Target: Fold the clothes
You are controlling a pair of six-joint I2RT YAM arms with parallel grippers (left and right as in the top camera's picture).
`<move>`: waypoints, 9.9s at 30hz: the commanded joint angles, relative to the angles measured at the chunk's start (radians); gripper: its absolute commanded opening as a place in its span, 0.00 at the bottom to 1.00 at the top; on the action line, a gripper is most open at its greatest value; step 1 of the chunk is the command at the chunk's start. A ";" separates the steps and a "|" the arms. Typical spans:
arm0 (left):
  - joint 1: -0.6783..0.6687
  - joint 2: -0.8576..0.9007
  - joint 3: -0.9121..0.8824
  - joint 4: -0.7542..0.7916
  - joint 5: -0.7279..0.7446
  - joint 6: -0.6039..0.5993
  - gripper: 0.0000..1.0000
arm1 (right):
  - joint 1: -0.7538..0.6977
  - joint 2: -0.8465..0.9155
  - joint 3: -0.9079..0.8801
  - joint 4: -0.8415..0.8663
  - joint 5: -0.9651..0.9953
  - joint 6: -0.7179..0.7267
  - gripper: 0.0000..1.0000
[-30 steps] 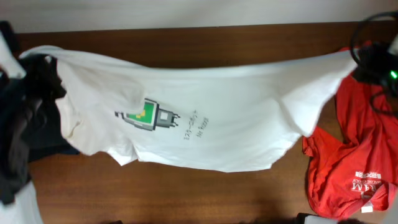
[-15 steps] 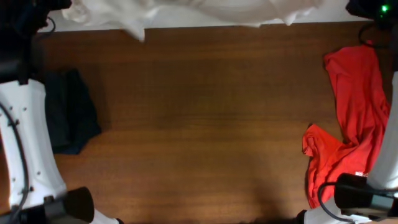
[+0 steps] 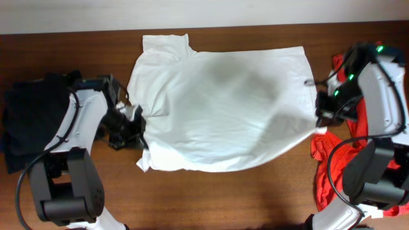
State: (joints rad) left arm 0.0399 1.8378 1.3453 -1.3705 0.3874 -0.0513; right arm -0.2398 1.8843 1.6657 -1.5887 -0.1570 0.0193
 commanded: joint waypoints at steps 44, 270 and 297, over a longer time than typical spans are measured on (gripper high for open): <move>0.034 -0.031 -0.119 0.563 0.076 -0.106 0.74 | 0.011 -0.043 -0.470 0.846 -0.068 0.037 0.27; 0.005 0.153 0.259 0.797 -0.114 -0.016 0.00 | 0.130 0.179 -0.140 1.114 -0.028 0.014 0.92; 0.055 -0.041 0.259 -0.072 -0.306 -0.053 0.01 | 0.100 0.021 -0.071 0.248 0.193 0.143 0.04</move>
State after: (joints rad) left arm 0.0921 1.8015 1.6047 -1.3705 0.1806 -0.0757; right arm -0.1425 1.8957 1.6115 -1.2465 -0.0669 0.1577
